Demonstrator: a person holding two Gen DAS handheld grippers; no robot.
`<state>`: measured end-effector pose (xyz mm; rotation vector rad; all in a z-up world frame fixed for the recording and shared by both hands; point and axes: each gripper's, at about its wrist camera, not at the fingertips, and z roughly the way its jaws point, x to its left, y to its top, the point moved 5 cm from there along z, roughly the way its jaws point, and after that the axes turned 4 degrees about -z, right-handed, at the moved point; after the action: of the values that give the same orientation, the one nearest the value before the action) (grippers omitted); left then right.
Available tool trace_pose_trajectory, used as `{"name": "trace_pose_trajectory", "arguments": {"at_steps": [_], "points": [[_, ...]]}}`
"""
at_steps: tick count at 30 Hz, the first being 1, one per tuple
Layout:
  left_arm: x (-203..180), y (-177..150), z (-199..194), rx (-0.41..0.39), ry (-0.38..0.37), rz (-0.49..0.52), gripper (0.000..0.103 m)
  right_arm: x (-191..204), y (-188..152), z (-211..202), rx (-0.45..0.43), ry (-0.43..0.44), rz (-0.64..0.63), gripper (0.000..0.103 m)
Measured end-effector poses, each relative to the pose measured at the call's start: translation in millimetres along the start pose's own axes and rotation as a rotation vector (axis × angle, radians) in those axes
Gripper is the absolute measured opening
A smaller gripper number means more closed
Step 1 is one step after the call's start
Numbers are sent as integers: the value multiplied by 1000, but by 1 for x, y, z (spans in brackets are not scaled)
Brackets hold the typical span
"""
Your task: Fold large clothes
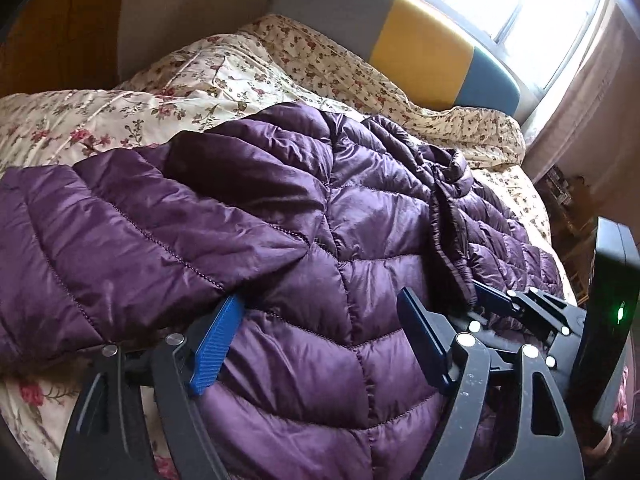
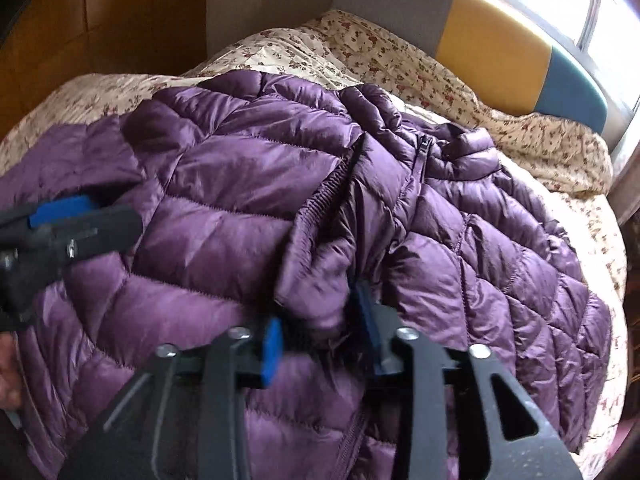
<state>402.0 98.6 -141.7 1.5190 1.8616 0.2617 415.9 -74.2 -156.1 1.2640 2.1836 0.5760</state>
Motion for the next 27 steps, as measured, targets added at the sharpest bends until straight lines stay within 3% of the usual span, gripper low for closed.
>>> {"name": "trace_pose_trajectory", "arguments": {"at_steps": [4, 9, 20, 24, 26, 27], "points": [[-10, 2, -2, 1, -27, -8, 79, -3, -9, -13, -15, -76, -27, 65], [-28, 6, -3, -8, -29, -4, 79, -16, -25, -33, -14, -159, -52, 81], [-84, 0, 24, 61, -104, 45, 79, -64, -65, -46, 89, -336, -44, 81], [-107, -5, 39, 101, -110, 97, 67, -82, -75, -54, 99, -359, -23, 81], [-113, -7, 47, 116, -81, 122, 51, -91, -80, -58, 104, -368, -10, 81], [-115, -9, 52, 130, -80, 127, 37, -97, -82, -60, 105, -376, 4, 81]]}}
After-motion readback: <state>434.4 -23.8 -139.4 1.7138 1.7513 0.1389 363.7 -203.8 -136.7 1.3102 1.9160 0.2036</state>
